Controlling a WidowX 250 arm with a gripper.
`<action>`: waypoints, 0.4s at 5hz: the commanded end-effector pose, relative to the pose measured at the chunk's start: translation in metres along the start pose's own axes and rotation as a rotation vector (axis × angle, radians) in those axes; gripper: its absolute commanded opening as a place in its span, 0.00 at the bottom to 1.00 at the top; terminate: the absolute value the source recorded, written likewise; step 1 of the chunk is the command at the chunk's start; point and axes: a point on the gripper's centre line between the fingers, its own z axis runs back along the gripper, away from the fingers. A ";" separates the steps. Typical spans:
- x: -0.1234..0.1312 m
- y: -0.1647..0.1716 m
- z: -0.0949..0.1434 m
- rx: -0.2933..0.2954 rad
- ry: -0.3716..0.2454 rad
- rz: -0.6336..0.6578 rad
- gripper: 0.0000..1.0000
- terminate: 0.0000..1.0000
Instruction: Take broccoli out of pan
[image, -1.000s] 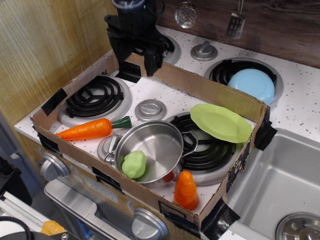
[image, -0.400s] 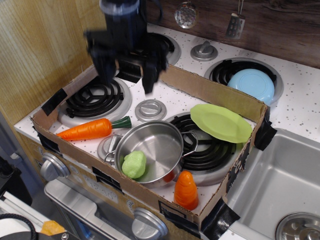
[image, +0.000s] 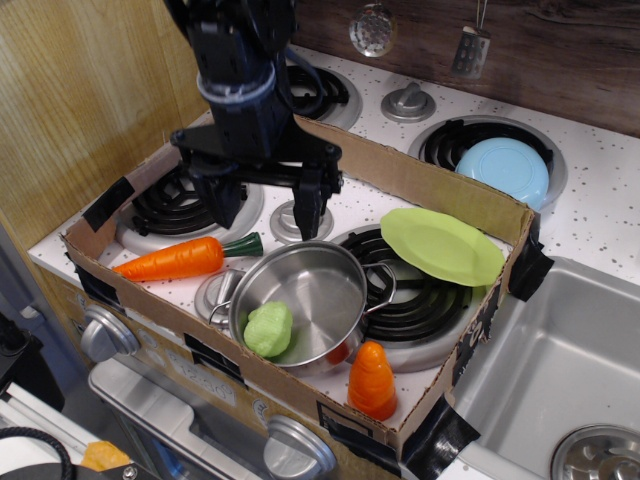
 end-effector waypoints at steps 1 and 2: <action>-0.003 -0.018 -0.019 -0.082 -0.039 0.043 1.00 0.00; -0.010 -0.019 -0.029 -0.077 -0.045 0.060 1.00 0.00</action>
